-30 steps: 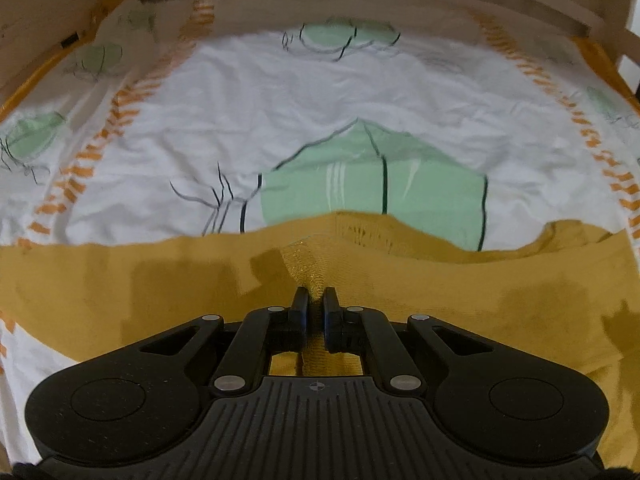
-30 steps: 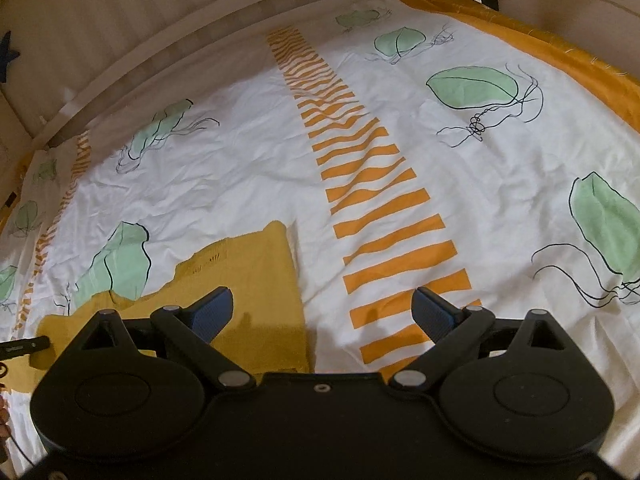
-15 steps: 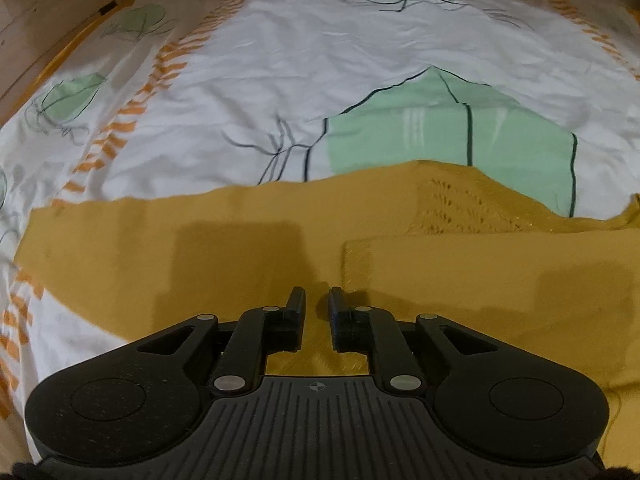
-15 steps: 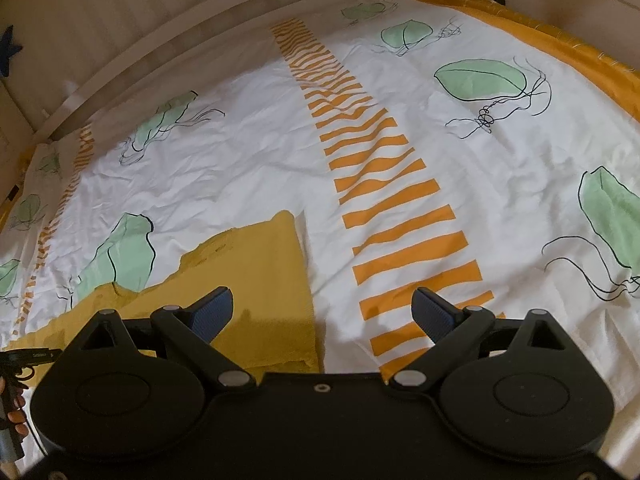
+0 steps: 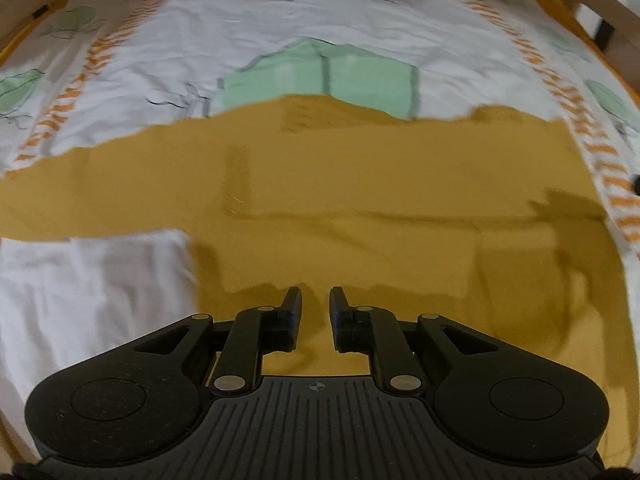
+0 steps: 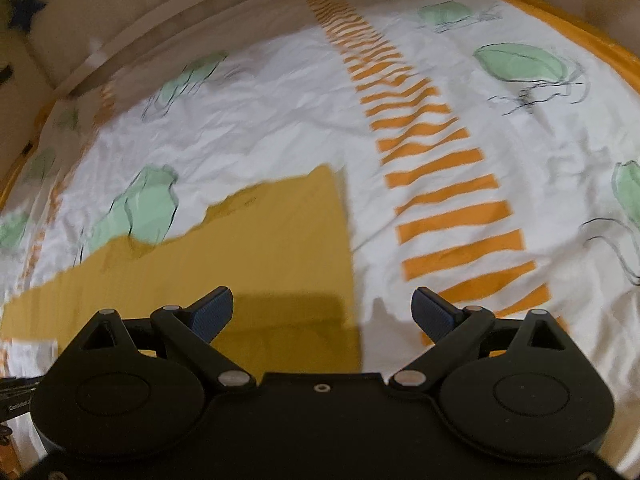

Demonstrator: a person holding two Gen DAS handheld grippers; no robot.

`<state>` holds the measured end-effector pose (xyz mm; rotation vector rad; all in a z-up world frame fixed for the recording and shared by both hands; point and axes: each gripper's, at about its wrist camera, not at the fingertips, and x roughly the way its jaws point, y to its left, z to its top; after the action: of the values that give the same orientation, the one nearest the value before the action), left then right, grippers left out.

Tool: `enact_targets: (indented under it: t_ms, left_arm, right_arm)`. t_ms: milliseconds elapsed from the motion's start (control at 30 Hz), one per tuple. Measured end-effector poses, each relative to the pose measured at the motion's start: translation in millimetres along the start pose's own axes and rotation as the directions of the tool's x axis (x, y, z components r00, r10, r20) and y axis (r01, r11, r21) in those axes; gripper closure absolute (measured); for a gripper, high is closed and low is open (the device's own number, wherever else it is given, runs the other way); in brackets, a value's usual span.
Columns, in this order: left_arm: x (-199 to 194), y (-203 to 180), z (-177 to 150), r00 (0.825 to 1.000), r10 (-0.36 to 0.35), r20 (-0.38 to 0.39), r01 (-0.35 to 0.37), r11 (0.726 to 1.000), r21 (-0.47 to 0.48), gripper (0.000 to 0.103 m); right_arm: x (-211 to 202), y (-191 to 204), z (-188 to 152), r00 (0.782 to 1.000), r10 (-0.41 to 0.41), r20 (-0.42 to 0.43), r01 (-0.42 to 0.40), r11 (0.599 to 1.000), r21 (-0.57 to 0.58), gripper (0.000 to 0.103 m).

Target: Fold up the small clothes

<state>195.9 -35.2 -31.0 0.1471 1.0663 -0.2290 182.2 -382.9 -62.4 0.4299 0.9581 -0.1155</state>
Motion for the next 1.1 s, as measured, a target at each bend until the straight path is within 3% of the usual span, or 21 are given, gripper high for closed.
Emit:
enact_targets:
  t_ms: [233, 533, 767, 867, 900, 967, 1100]
  left_arm:
    - [9, -39, -21, 0.999, -0.048, -0.004, 0.048, 0.996, 0.074, 0.088]
    - [21, -49, -26, 0.998, -0.058, 0.022, 0.054, 0.984, 0.170, 0.088]
    - [26, -25, 13, 0.991, -0.070, 0.114, 0.056, 0.990, 0.128, 0.087]
    - [30, -12, 38, 0.985, -0.080, 0.154, 0.062, 0.991, 0.119, 0.086]
    - [33, -7, 45, 0.983, -0.082, 0.163, 0.064, 0.991, 0.115, 0.086]
    - [41, 5, 61, 0.979, -0.098, 0.176, 0.081, 0.991, 0.105, 0.086]
    - [58, 31, 88, 0.969, -0.152, 0.192, 0.139, 0.987, 0.081, 0.086]
  right_arm:
    - [13, 33, -26, 0.998, 0.020, -0.057, -0.026, 0.993, -0.114, 0.007]
    - [-3, 51, -33, 0.982, 0.126, 0.144, -0.083, 0.958, -0.274, 0.007]
    - [20, 45, -10, 0.977, 0.177, 0.117, -0.146, 0.962, -0.232, 0.007]
    - [35, 55, 4, 0.985, 0.132, 0.110, -0.094, 0.949, -0.300, 0.007]
    - [41, 58, 9, 0.986, 0.122, 0.110, -0.080, 0.943, -0.322, 0.009]
    - [52, 61, 21, 0.985, 0.138, 0.100, -0.094, 0.929, -0.358, 0.024]
    - [73, 65, 40, 0.984, 0.140, 0.106, -0.087, 0.913, -0.399, 0.027]
